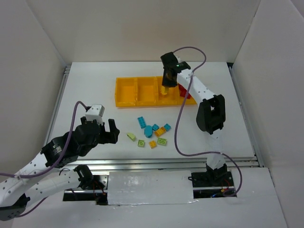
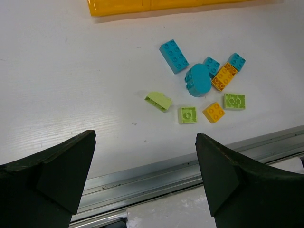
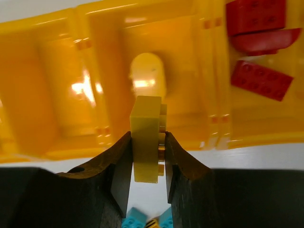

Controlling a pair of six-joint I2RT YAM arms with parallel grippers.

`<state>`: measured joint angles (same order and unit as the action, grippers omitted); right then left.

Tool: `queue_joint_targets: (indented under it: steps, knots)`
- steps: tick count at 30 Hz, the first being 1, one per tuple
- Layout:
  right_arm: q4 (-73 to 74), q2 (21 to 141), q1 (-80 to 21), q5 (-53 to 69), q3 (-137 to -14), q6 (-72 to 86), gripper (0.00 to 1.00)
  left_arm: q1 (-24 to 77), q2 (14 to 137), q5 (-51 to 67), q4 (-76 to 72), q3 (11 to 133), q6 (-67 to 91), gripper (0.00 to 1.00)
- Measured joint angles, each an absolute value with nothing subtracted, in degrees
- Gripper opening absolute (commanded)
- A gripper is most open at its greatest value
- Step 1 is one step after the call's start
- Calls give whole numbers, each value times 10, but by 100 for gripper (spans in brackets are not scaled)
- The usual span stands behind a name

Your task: Sort the legos into containers by color

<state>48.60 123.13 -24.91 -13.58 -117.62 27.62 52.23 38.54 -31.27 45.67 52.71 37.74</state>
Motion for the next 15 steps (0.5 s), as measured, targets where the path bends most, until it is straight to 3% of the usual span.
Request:
queue_joint_targets:
  steps: [3, 4, 5, 6, 7, 15]
  knots:
    - [504, 1258, -226, -138, -1207, 257, 10, 523, 385, -313, 457, 527, 377, 99]
    - [507, 1264, -219, -140, -1213, 253, 19, 523, 385, -313, 457, 527, 377, 100]
    - [508, 1268, -213, -140, -1217, 248, 51, 523, 385, -313, 457, 527, 377, 99]
    - [508, 1271, -207, -139, -1218, 245, 68, 523, 385, -312, 457, 527, 377, 99]
    - [510, 1272, -204, -137, -1218, 241, 75, 523, 386, -312, 457, 527, 377, 99]
    - [514, 1263, -216, -100, -1218, 228, 82, 523, 400, -312, 457, 527, 377, 99]
